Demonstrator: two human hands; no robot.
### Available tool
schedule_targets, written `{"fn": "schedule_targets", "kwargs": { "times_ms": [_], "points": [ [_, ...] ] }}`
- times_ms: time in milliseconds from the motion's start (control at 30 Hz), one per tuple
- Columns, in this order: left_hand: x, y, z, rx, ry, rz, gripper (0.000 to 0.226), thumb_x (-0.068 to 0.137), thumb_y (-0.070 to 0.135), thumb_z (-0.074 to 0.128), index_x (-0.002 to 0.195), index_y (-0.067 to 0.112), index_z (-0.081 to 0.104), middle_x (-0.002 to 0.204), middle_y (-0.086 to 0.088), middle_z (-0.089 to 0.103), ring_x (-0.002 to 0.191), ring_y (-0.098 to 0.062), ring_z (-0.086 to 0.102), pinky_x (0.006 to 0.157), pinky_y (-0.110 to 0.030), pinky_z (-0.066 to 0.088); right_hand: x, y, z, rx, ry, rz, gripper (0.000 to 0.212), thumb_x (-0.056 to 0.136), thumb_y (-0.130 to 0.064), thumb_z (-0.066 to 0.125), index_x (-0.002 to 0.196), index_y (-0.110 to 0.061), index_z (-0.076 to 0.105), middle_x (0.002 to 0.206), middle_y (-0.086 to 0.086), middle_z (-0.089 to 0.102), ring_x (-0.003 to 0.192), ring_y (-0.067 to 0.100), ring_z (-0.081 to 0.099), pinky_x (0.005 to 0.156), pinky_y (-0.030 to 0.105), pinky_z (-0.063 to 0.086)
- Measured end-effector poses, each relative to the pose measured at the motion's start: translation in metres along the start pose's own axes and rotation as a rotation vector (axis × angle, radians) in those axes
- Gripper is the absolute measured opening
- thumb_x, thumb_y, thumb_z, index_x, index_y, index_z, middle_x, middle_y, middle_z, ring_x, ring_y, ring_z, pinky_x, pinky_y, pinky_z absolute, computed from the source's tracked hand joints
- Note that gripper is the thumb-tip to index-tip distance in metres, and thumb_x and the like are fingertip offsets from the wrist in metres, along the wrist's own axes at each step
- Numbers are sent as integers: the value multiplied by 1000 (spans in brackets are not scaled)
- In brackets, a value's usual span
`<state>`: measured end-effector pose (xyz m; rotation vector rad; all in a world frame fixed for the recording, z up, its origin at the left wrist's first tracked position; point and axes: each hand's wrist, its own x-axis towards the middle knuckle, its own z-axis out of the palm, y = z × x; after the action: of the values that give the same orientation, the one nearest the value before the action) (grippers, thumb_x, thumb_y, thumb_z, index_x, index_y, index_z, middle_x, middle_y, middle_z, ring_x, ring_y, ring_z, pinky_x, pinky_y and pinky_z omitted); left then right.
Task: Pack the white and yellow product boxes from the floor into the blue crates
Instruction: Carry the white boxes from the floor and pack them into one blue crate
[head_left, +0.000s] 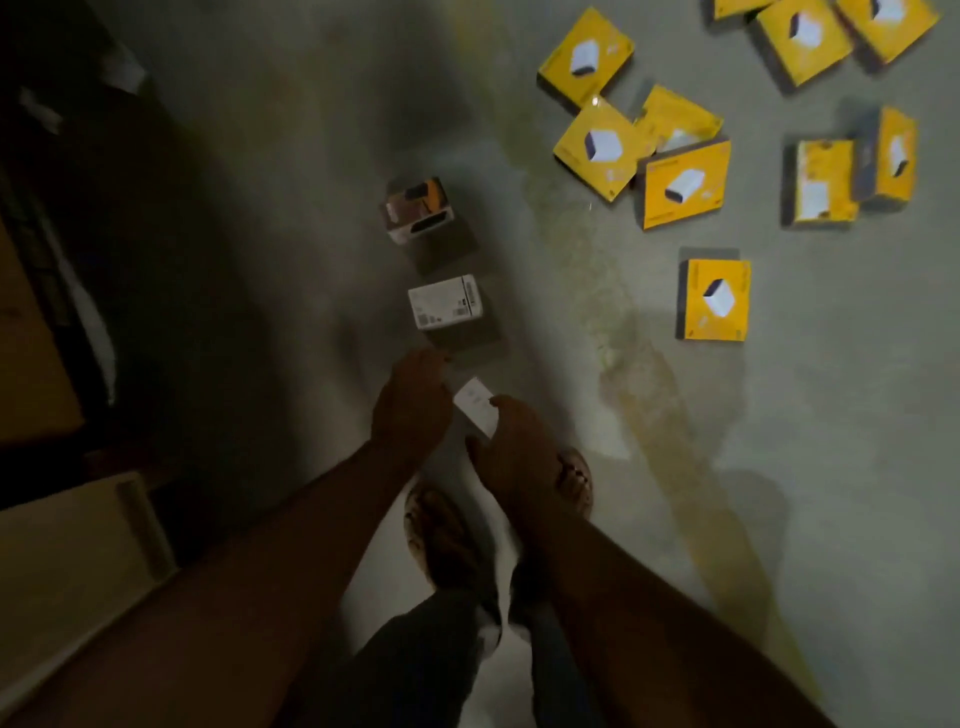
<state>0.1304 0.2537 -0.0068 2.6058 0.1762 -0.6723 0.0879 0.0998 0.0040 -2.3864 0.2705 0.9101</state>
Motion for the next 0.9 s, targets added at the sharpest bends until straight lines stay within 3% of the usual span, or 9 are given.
{"fn": "schedule_targets", "kwargs": {
  "times_ms": [133, 267, 333, 400, 533, 667, 733, 833, 900],
  "points": [
    [80, -29, 56, -12, -27, 43, 86, 86, 12, 76, 156, 2, 27, 161, -24, 28, 149, -42, 28, 122, -47, 25, 69, 37, 57, -371, -28, -8, 110, 70, -50, 84, 157, -21, 23, 156, 13, 35, 138, 39, 40, 105, 54, 40],
    [132, -50, 86, 145, -97, -15, 102, 87, 29, 74, 162, 13, 5, 169, -15, 2, 155, -41, 1, 125, -54, 13, 100, 65, 84, -362, 0, -50, 94, 74, -53, 80, 150, -20, 34, 139, 10, 51, 118, 35, 55, 92, 48, 47],
    [145, -56, 91, 268, -70, -23, 103, 87, 34, 74, 162, 14, 6, 169, -14, 5, 155, -41, 4, 123, -54, 13, 107, 76, 92, -274, -28, -55, 81, 78, -49, 78, 144, -19, 41, 135, 8, 54, 115, 32, 58, 91, 46, 49],
    [155, -56, 91, 299, 14, -12, 92, 88, 25, 74, 160, 14, 19, 166, -16, 18, 152, -40, 17, 121, -54, 20, 109, 83, 94, -160, -58, -41, 71, 83, -45, 75, 141, -17, 47, 135, 7, 57, 116, 30, 59, 95, 42, 50],
    [176, -59, 77, 309, 127, 25, 74, 81, 20, 76, 147, 13, 41, 149, -19, 43, 136, -38, 42, 111, -50, 34, 107, 87, 79, 131, 2, 113, 69, 81, -40, 77, 141, -17, 50, 133, 6, 59, 119, 27, 59, 94, 35, 46],
    [167, -50, 64, 11, -84, -85, 78, 72, 23, 88, 137, 12, 46, 135, -14, 58, 124, -33, 57, 102, -41, 46, 98, 91, 46, 448, 27, 349, 74, 82, -37, 82, 144, -25, 44, 135, -3, 54, 121, 16, 53, 91, 31, 43],
    [132, -35, 46, -176, -156, -169, 84, 67, 28, 92, 135, 13, 46, 131, -10, 61, 119, -26, 60, 97, -32, 47, 80, 83, 22, 551, 72, 479, 76, 79, -35, 83, 143, -23, 43, 128, -2, 57, 118, 20, 57, 89, 34, 47],
    [63, -1, -7, -524, -349, -284, 89, 66, 31, 95, 139, 19, 46, 130, -6, 63, 114, -23, 65, 95, -43, 57, 22, 48, -23, 682, 145, 672, 83, 57, -56, 80, 126, -30, 42, 111, -5, 64, 101, 25, 67, 89, 48, 58],
    [19, 37, -48, -707, -496, -294, 81, 66, 30, 95, 135, 25, 55, 129, -5, 66, 114, -25, 68, 91, -49, 59, -26, 26, -55, 773, 176, 690, 72, 47, -63, 76, 107, -37, 46, 100, -9, 68, 94, 22, 70, 85, 50, 61]
  ]
}}
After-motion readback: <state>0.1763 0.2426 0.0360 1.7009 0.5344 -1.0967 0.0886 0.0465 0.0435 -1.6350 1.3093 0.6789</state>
